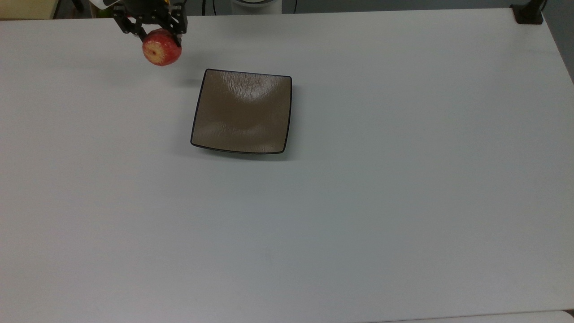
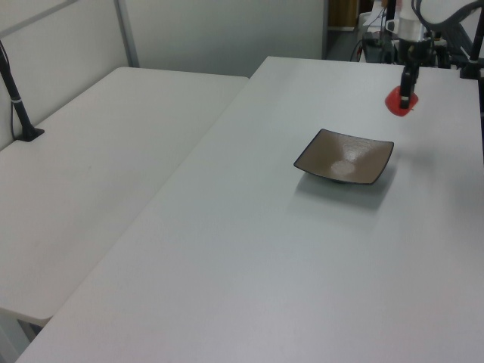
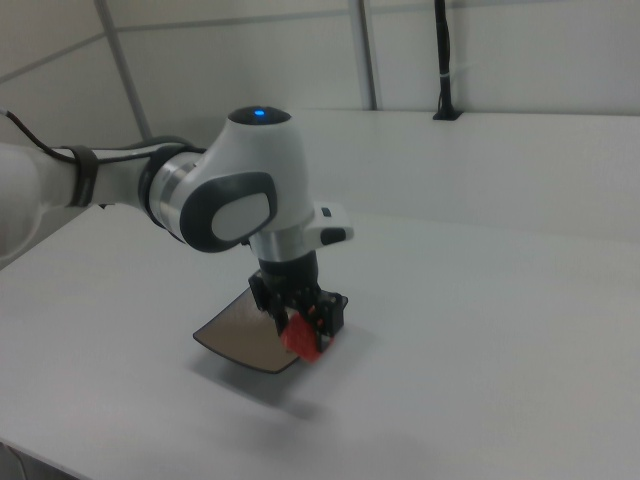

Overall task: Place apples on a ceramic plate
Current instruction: 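Lift the red apple and carry it over the brown plate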

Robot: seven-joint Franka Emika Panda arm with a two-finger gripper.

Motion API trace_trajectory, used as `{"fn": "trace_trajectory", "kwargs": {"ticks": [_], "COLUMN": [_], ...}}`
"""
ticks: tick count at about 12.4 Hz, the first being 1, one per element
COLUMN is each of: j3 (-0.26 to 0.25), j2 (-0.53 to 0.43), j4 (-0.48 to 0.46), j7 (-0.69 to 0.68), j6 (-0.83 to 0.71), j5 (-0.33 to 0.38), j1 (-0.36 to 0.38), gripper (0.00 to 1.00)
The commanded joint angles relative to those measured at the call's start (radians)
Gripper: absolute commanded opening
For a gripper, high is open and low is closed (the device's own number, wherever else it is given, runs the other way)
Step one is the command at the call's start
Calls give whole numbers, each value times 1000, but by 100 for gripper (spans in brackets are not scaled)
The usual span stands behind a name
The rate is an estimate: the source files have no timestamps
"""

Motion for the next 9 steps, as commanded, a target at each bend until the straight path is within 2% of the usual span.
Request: {"fn": "trace_trajectory", "kwargs": {"ticks": [1,4,5,7,9], "j3": [22,97,106,112,112], "j2": [14,68,79,88,89], "j4": [19,19,19,19,19], "j7": [83,165,180,189,189], "j6": [32,84,86,86,86], "j5": [36,42,42,42,42], "j1": [62,72,72,85,89], "gripper": [59,62,77,100,100]}}
